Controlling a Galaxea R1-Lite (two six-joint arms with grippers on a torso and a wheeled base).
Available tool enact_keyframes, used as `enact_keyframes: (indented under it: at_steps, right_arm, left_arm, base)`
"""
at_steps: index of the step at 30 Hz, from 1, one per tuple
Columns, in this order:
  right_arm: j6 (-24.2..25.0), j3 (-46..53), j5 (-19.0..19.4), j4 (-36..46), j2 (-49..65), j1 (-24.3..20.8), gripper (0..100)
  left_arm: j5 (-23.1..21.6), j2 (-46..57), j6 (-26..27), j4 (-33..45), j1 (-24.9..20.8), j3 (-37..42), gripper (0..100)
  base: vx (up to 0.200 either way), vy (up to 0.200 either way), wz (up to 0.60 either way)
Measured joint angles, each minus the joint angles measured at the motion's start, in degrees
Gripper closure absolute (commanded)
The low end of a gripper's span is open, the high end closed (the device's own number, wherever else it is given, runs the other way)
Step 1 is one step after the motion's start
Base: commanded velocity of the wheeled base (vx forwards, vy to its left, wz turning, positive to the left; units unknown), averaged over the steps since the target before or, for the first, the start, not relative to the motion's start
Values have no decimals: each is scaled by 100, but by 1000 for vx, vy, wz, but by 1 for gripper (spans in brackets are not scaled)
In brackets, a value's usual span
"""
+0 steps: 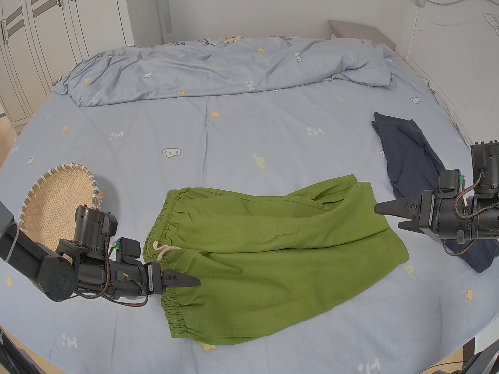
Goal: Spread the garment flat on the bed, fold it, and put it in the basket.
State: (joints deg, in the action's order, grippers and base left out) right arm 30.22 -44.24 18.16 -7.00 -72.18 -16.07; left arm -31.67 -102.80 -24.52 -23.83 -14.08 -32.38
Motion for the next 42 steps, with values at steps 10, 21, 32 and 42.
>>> enact_keyframes:
  at_steps: [10,21,32,42]
  right_arm:
    - [-34,4,0,-2,51,9,0]
    - [-34,4,1,-2,85,2,0]
    - [-34,1,-5,-2,132,13,0]
    - [-33,11,-5,0,134,11,0]
  left_arm:
    - [-10,-11,-4,-24,-358,297,0]
    - [-12,457,-63,-24,-714,785,0]
    - [-16,438,-61,-20,-1031,873,0]
    - [-13,438,-52,-22,-956,958,100]
  base:
    - [0,0,0]
    - [0,0,0]
    - [0,0,0]
    - [0,0,0]
